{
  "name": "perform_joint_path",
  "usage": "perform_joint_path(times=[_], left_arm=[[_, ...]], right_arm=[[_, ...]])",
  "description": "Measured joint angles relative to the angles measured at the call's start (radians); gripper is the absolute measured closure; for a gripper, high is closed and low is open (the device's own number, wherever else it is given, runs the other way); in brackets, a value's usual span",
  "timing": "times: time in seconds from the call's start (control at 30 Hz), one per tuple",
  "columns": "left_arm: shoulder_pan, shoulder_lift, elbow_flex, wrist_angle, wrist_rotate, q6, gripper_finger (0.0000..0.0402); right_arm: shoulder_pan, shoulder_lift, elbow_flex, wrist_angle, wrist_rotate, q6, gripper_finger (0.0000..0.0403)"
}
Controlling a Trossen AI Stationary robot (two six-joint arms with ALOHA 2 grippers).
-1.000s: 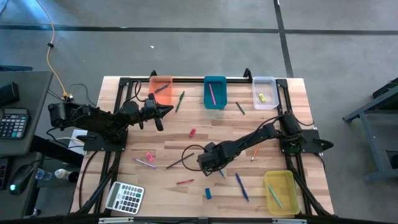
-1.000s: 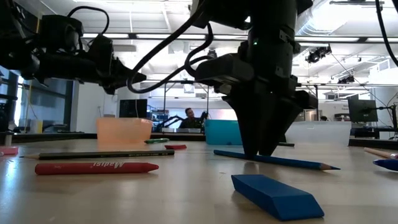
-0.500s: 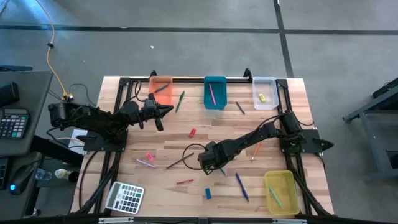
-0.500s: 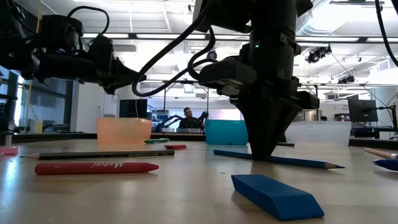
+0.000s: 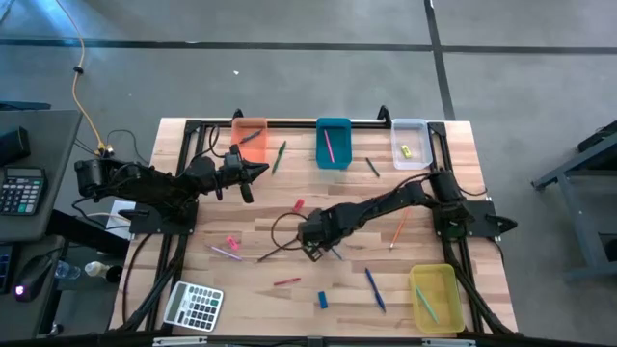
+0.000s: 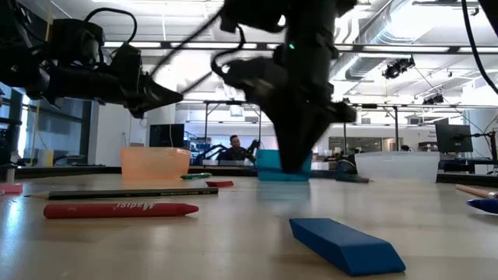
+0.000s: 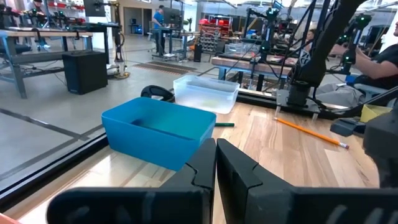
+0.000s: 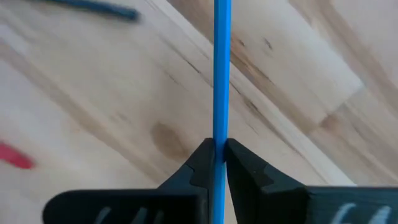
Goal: Sort crayons/erasers/pens/pencils in bins
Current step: Put the blue pencil into the blue bin
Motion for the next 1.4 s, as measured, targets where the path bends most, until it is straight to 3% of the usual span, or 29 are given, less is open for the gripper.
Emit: perform_joint_path(times=[0.4,0.6,0.77,0.93,1.1,1.4], left_arm=[[0.0,0.0,0.0,-0.005,0.0,0.008,0.0399],[0.0,0.0,0.0,-0.008,0.0,0.008,0.0399],[0.0,0.0,0.0,-0.008,0.0,0.008,0.0399],[0.0,0.0,0.0,-0.008,0.0,0.008,0.0399],[0.0,0.0,0.0,-0.008,0.0,0.008,0.0399],[0.0,0.0,0.0,-0.019,0.0,0.026,0.0399]], right_arm=[[-0.157,-0.003,0.334,-0.289,-0.005,-0.166,0.0382],[-0.316,-0.005,0.533,-0.437,-0.001,-0.267,0.0382],[-0.484,-0.006,0.622,-0.465,-0.017,-0.362,0.0382],[-0.639,-0.007,0.584,-0.454,-0.071,-0.42,0.0382],[-0.754,-0.006,0.445,-0.354,-0.136,-0.457,0.0382],[-0.849,-0.006,0.216,-0.052,-0.196,-0.498,0.0382]])
